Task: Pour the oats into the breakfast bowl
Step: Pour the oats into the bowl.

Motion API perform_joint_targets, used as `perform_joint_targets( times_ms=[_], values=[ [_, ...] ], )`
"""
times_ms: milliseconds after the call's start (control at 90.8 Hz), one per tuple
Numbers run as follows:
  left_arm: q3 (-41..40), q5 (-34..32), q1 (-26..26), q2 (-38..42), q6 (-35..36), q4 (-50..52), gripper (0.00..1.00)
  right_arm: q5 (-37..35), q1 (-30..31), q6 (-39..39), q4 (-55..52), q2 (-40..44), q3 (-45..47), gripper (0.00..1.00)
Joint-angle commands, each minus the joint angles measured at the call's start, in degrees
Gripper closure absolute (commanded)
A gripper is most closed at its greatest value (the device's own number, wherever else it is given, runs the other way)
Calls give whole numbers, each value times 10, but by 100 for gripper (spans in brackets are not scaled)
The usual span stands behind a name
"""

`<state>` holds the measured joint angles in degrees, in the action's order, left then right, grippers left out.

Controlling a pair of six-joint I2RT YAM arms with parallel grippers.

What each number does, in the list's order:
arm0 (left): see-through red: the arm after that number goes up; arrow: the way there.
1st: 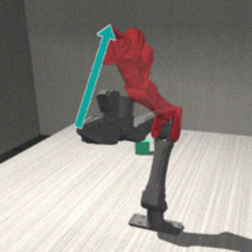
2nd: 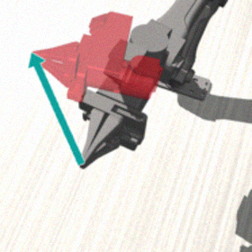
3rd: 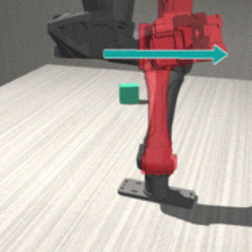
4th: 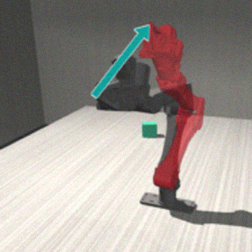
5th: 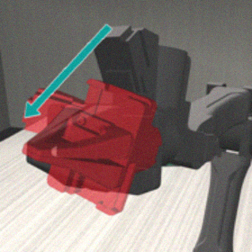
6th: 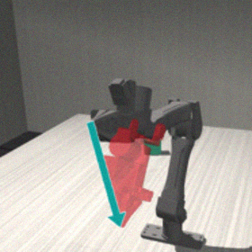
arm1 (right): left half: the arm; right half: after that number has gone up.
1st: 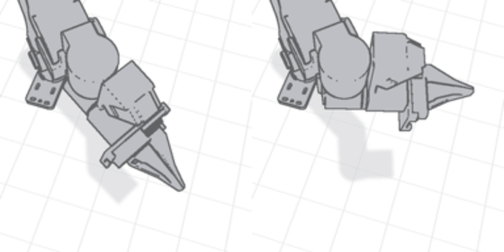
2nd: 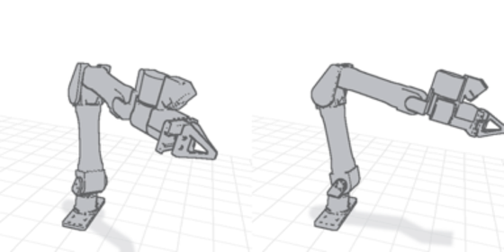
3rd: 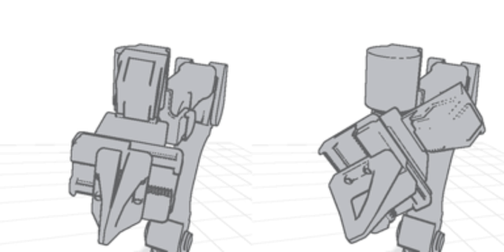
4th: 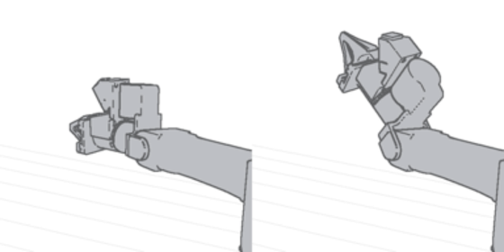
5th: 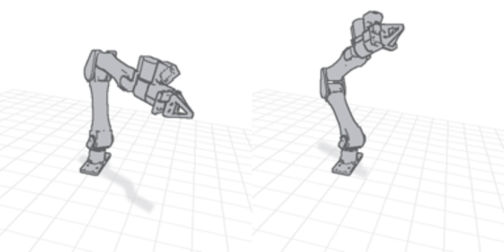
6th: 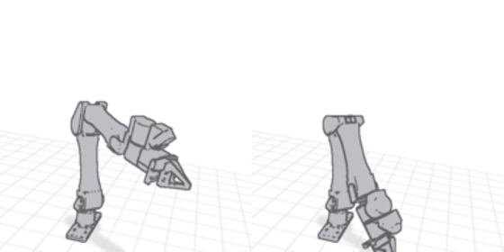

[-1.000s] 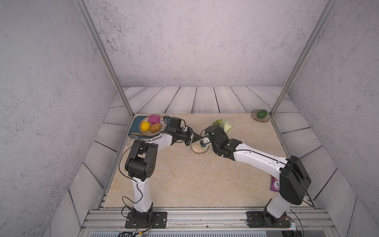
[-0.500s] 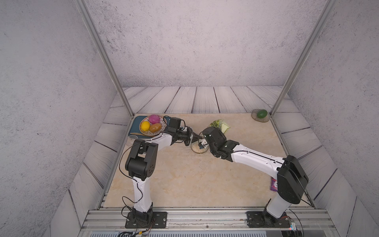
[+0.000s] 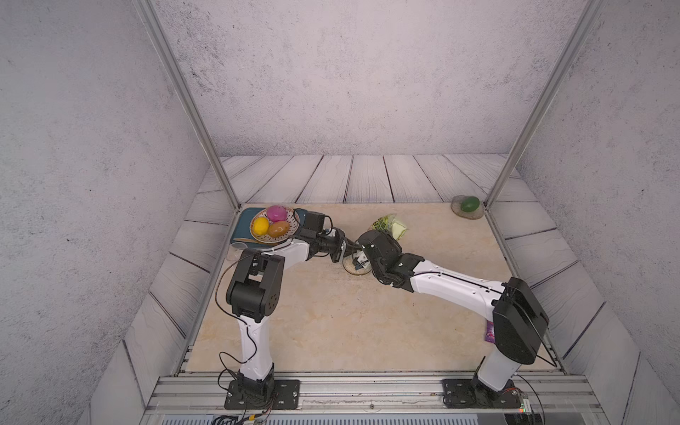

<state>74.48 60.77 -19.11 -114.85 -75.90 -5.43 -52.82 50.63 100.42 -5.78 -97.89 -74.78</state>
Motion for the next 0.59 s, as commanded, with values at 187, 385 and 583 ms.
perform_joint_targets(
  times_ms=[187, 385, 583],
  values=[
    [15, -6, 6, -11, -12, -33, 100, -33, 12, 5, 101, 22, -49, 100],
    [1, -3, 7, 2, -14, -37, 100, -37, 6, 8, 116, 12, -52, 100],
    [-33, -1, 6, 22, -14, -48, 100, -36, -7, 10, 127, 2, -58, 100]
  ],
)
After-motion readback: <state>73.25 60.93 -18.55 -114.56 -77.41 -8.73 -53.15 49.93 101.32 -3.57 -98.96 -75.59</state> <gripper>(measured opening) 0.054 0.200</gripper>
